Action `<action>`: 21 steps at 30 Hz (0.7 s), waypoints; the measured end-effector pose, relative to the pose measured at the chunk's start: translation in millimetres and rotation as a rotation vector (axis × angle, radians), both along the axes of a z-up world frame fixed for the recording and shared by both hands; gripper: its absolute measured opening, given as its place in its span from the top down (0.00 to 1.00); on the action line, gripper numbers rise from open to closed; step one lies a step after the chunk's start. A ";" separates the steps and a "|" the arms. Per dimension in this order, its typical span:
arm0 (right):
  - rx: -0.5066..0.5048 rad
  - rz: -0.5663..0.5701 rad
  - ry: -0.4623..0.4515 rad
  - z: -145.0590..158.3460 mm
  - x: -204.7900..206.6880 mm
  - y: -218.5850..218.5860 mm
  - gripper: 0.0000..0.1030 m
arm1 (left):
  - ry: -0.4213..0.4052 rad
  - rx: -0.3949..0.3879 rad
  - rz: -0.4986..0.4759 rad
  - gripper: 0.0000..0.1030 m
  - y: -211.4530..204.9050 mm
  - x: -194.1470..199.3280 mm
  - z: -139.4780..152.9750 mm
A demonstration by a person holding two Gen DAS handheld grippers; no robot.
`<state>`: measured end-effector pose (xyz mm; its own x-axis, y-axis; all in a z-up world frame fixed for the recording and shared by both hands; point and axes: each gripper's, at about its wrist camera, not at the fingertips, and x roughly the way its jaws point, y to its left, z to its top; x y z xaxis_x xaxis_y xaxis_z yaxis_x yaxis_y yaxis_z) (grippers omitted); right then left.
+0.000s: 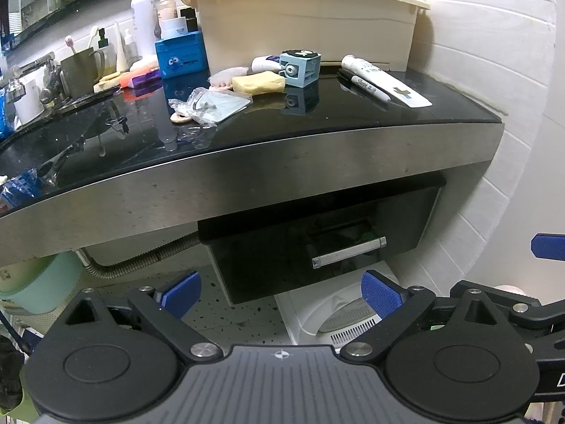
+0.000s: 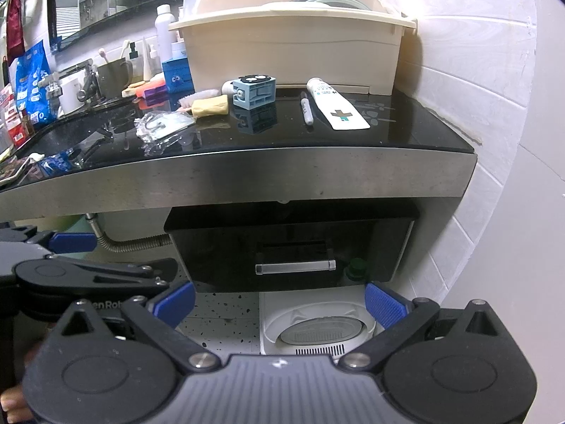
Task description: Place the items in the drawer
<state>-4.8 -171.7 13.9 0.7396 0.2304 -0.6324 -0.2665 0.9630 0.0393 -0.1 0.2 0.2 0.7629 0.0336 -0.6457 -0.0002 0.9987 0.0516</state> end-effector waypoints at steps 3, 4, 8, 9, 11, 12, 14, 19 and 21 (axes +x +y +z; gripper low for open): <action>0.000 -0.002 0.000 2.0 -0.5 -0.5 0.00 | 0.003 -0.005 0.002 0.04 1.0 -0.3 1.5; 0.001 -0.003 -0.001 2.1 -0.7 -0.4 0.00 | 0.004 -0.007 0.002 0.04 1.3 -0.4 2.0; 0.005 -0.004 0.003 2.2 0.1 -0.7 0.00 | 0.008 0.005 -0.001 0.04 -0.1 2.0 4.1; 0.005 -0.003 0.003 2.5 -0.1 -0.4 0.00 | 0.011 0.012 -0.003 0.04 -2.6 3.7 5.1; 0.004 -0.003 0.003 3.1 -0.5 0.0 0.00 | -0.001 0.015 -0.004 0.04 -3.4 2.8 4.1; 0.004 -0.003 0.001 3.4 -0.9 0.4 0.00 | -0.004 0.012 -0.005 0.04 -2.0 2.8 4.6; 0.005 -0.001 -0.001 3.0 -0.8 -1.1 0.00 | -0.009 0.017 -0.010 0.04 -2.4 2.8 5.2; 0.011 0.001 -0.001 3.9 -0.7 -2.7 0.00 | -0.015 0.032 -0.019 0.05 -6.4 3.4 4.0; 0.013 0.000 0.000 4.1 -0.1 -3.3 0.00 | -0.018 0.028 -0.020 0.05 -5.4 2.3 4.6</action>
